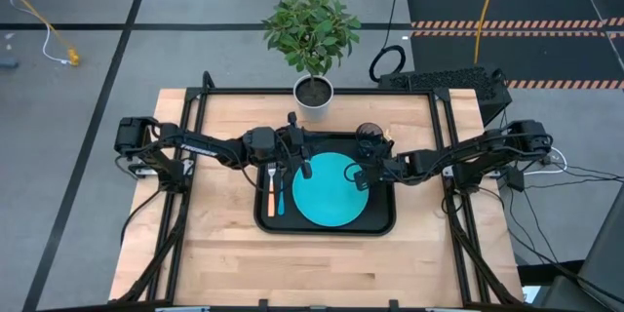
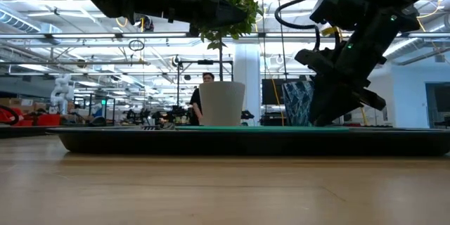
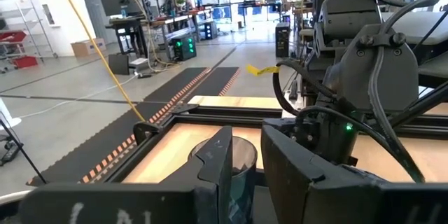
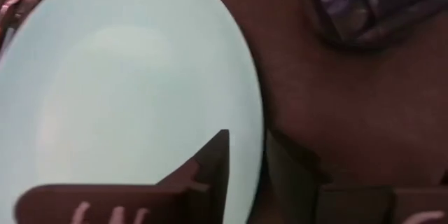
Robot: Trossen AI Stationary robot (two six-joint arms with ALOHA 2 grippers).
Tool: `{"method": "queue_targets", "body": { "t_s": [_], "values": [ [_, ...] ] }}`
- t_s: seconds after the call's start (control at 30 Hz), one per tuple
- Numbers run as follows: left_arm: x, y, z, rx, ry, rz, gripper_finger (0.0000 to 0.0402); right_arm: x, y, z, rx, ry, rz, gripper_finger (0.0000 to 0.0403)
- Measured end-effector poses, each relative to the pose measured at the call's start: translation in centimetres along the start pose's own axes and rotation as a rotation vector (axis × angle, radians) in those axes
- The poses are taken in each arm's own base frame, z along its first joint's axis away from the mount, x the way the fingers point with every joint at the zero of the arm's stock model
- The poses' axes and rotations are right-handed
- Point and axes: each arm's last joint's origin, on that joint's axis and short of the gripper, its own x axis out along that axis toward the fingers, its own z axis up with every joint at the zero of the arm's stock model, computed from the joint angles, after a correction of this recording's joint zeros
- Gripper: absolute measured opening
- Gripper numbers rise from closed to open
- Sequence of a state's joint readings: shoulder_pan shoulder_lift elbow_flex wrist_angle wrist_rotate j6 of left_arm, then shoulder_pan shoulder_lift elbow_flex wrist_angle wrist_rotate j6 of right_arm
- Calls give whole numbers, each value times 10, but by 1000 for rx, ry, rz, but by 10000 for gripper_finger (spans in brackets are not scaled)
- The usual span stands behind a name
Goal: Pick and place plate/cup/fork/spoon on tray
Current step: Adjust the blue plate on the black tray, then return to Home Position
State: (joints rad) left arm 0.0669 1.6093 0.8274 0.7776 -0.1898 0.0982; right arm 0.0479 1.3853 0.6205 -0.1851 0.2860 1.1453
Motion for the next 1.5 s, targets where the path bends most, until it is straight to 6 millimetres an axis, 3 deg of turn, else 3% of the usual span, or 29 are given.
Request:
{"method": "queue_targets", "body": {
  "t_s": [0.27, 0.53, 0.73, 0.93, 1.23, 1.37, 1.5],
  "values": [
    [0, 0, 0, -1, 3, -1, 81, -2, 7, -2, -22, 4, 67, 140],
    [0, 0, -1, 2, 15, -1, 81, -16, 11, -4, -41, 47, 143, 166],
    [0, 1, -1, 4, 14, 1, 81, -40, 16, -1, -116, 54, 278, 169],
    [0, 0, 0, -12, -6, -17, 81, -64, 22, -12, -301, 110, 440, 169],
    [-1, -5, 13, -174, -130, -230, 81, -94, 25, -26, -612, -19, 553, 169],
    [-12, -4, 29, -227, -123, -323, 81, -117, 22, -29, -681, -109, 622, 169],
    [-43, 1, 47, -227, -108, -310, 81, -142, 12, -32, -714, -214, 651, 169]
  ]
}}
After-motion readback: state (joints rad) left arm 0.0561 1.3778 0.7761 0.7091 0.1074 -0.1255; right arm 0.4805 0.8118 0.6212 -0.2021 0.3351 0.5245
